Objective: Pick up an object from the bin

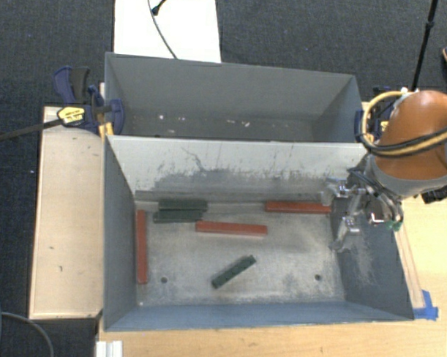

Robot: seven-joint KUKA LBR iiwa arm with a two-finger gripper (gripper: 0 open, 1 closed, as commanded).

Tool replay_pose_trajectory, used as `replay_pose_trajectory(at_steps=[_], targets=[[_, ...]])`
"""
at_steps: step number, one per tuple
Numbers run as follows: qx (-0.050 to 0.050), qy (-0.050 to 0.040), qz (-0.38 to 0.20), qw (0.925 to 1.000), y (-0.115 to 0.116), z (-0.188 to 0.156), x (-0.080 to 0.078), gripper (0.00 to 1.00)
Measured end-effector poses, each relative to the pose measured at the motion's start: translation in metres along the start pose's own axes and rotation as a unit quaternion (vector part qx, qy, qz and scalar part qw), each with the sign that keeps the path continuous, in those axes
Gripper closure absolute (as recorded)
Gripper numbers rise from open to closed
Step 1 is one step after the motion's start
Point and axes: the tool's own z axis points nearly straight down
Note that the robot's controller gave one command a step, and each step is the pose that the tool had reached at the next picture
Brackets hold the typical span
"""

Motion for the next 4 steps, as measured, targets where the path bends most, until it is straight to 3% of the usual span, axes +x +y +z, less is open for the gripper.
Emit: replay_pose_trajectory(at_steps=[1,2,3,4], targets=[[-0.002,-0.002,0.0,1.0,0.052,-0.017,-0.016,0.0],[-0.003,0.0014,0.032,0.9995,0.138,0.005,-0.015,0.0],[-0.001,0.0028,-0.014,0.9999,0.146,0.092,-0.017,0.0],[-0.001,0.0001,-0.014,0.9999,0.146,0.088,-0.019,1.0]])
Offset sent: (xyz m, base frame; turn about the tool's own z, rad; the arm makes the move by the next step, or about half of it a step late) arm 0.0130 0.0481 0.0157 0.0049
